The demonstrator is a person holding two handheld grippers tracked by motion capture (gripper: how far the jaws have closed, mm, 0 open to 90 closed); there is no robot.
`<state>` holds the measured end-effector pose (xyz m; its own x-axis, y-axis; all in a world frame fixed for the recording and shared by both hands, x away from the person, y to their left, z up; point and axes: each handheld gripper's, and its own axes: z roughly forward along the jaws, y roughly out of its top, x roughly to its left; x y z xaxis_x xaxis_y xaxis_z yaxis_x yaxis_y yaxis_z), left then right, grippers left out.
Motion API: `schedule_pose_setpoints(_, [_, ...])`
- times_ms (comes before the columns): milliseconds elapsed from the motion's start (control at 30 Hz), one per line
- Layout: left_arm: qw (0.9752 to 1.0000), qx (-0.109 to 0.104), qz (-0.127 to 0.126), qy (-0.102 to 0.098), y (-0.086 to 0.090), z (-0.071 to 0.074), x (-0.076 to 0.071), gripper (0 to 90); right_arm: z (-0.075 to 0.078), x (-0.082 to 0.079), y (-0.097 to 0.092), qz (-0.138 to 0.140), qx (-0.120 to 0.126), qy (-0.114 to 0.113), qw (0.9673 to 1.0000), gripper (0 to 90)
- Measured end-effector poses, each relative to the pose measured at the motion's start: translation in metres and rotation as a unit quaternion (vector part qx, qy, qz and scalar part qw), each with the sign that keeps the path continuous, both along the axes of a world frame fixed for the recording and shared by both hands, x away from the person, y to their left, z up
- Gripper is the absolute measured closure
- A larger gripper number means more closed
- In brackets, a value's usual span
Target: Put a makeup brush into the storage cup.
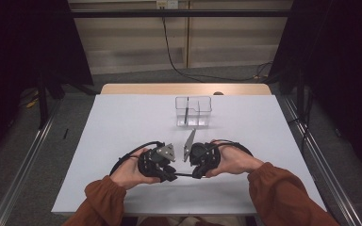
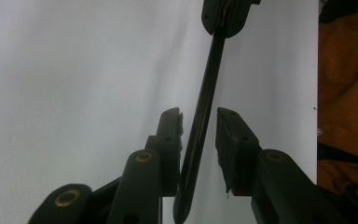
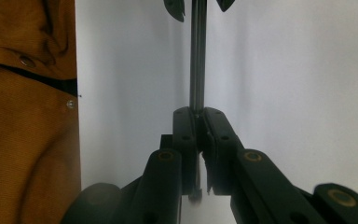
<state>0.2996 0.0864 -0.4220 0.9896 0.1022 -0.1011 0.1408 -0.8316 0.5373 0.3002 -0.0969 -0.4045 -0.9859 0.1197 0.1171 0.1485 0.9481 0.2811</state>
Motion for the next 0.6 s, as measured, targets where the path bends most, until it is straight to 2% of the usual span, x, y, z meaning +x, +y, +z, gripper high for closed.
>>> schedule_pose_setpoints(100, [1.0000,0.000,0.002,-0.005,-0.0005,-0.0005,0.0000,74.9,0.0002,-0.0008,-0.0006,0.001,-0.001,0.001,1.0000,83.9])
schedule_pose_setpoints(133, [1.0000,-0.002,0.000,0.001,-0.0004,-0.0004,0.0004,76.7,0.0007,-0.0012,-0.0009,-0.001,-0.004,0.003,1.0000,83.9])
schedule_pose_setpoints(167, [1.0000,0.000,0.002,-0.004,-0.0008,-0.0007,0.0001,76.8,0.0008,-0.0013,-0.0011,0.000,-0.003,0.003,1.0000,83.9])
schedule_pose_setpoints(200, [1.0000,0.001,-0.004,0.002,-0.0007,-0.0002,0.0010,76.9,0.0008,-0.0015,-0.0012,-0.002,-0.002,0.003,1.0000,83.9])
schedule_pose_setpoints(300, [1.0000,0.002,-0.003,-0.005,-0.0010,-0.0010,-0.0004,77.5,-0.0001,-0.0013,-0.0014,0.001,0.002,0.000,1.0000,83.9])
schedule_pose_setpoints(400, [1.0000,0.003,-0.007,-0.004,-0.0008,-0.0012,0.0002,78.4,-0.0007,-0.0015,-0.0012,-0.001,0.003,0.000,1.0000,83.8])
schedule_pose_setpoints(533, [0.9999,0.006,-0.009,0.006,-0.0011,-0.0012,0.0008,79.7,-0.0003,-0.0014,-0.0020,0.005,0.004,-0.002,1.0000,83.6])
schedule_pose_setpoints(600, [0.9998,0.004,-0.013,0.017,-0.0010,-0.0011,0.0016,80.2,0.0001,-0.0025,-0.0027,0.002,0.006,-0.002,1.0000,83.5])
